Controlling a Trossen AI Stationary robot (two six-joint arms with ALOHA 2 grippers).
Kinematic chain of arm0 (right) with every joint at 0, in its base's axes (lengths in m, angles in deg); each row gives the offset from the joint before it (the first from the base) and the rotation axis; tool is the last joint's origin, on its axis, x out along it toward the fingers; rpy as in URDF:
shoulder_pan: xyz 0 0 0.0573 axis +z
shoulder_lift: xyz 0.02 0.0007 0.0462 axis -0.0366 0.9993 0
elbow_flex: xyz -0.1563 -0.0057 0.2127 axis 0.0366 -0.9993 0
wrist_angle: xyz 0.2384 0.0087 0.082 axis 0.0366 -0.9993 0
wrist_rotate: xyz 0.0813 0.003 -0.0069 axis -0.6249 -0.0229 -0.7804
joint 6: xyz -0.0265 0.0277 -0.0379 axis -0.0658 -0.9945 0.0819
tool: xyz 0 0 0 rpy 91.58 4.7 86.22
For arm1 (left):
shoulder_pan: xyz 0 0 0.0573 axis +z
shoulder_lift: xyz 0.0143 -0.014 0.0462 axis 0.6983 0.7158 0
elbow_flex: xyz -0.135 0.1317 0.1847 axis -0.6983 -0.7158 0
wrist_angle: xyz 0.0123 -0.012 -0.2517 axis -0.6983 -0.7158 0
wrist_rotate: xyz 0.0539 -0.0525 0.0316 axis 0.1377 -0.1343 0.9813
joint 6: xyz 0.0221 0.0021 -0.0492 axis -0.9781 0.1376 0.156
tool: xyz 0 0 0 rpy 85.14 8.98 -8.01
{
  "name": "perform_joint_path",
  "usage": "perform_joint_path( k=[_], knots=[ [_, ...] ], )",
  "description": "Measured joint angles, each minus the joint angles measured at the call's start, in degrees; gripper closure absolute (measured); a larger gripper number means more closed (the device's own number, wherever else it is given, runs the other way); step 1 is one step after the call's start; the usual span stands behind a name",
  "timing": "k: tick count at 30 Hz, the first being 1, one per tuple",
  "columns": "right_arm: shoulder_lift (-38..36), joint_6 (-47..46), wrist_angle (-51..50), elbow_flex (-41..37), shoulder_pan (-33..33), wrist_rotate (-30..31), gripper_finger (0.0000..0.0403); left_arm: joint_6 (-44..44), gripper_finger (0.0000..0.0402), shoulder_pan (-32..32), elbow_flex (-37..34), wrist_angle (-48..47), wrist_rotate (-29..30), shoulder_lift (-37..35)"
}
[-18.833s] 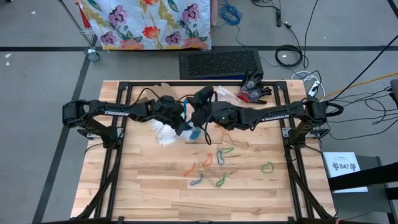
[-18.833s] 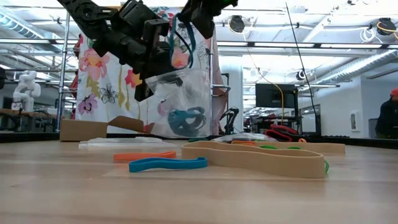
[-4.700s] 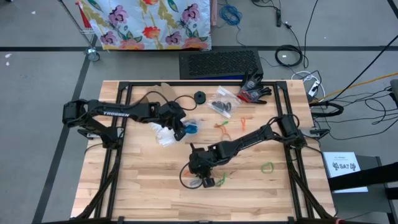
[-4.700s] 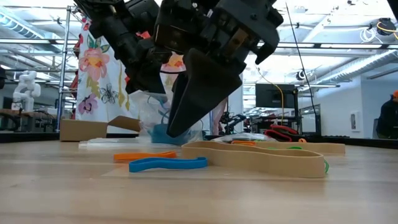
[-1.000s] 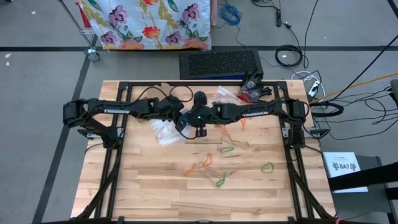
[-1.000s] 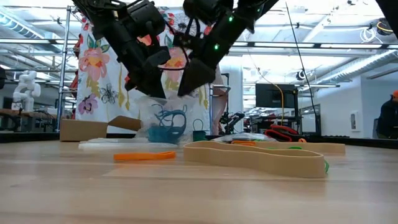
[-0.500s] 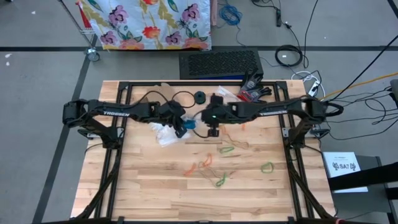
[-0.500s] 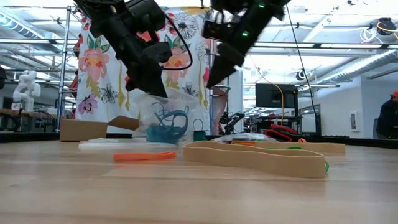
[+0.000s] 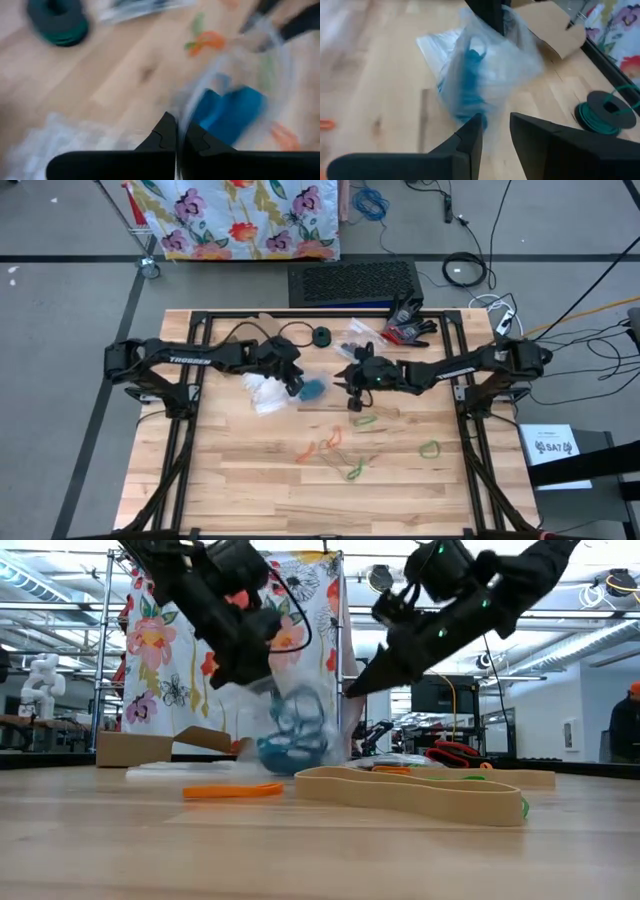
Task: Sort rubber bands
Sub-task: Close the transparent zip bag
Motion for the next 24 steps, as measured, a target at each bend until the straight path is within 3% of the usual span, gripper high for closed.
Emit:
perform_joint_path(
  k=[9,14,24],
  knots=[
    [3.58,0.52,4.55,0.40,-0.02,0.08,0.0299,0.02,0.0401,1.10,-0.02,1.29,-2.30,7.10],
    [3.56,2.54,8.57,0.42,0.03,0.06,0.0293,-0.11,0.0401,0.95,0.00,3.64,-6.18,7.33],
    [3.50,5.22,7.40,0.44,-2.20,0.10,0.0295,-0.50,0.0401,0.99,0.00,3.93,-7.10,6.96]
  ],
)
